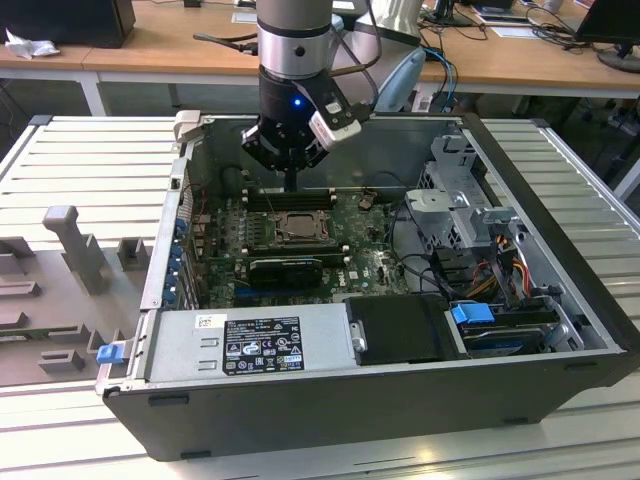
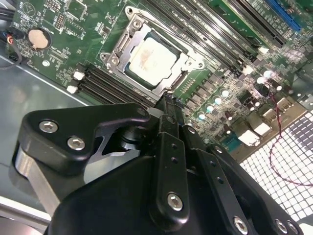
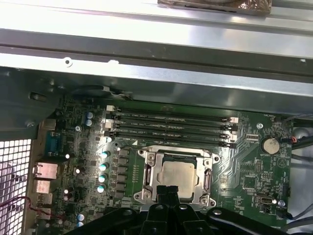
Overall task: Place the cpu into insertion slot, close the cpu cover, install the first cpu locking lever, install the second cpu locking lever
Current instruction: 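Install the first cpu locking lever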
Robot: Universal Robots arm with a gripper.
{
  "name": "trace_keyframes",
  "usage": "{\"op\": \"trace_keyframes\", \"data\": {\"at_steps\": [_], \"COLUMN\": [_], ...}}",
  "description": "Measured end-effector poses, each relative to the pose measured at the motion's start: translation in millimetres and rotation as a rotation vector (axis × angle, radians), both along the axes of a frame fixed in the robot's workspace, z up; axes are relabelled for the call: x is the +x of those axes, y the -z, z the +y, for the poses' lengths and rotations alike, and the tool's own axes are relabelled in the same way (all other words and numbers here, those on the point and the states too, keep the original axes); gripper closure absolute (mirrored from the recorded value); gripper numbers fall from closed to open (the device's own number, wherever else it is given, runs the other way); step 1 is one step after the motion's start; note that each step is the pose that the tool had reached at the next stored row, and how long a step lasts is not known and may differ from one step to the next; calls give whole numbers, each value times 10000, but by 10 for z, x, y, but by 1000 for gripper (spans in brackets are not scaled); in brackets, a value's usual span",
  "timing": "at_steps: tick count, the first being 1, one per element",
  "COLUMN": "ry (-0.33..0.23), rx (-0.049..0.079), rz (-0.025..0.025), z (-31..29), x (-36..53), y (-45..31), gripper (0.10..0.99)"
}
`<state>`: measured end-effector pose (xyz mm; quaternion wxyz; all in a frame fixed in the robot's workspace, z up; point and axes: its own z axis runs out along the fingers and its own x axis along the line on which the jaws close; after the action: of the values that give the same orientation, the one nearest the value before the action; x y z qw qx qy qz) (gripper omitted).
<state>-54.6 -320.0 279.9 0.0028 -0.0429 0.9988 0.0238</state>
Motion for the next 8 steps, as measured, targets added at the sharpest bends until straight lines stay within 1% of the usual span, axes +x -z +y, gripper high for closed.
{"op": "trace_keyframes", "data": {"at_steps": [8], "ry": [0], "rx": [-1], "rz": [1], "z": [-1], "x": [-28], "y": [14], "gripper": [980]}}
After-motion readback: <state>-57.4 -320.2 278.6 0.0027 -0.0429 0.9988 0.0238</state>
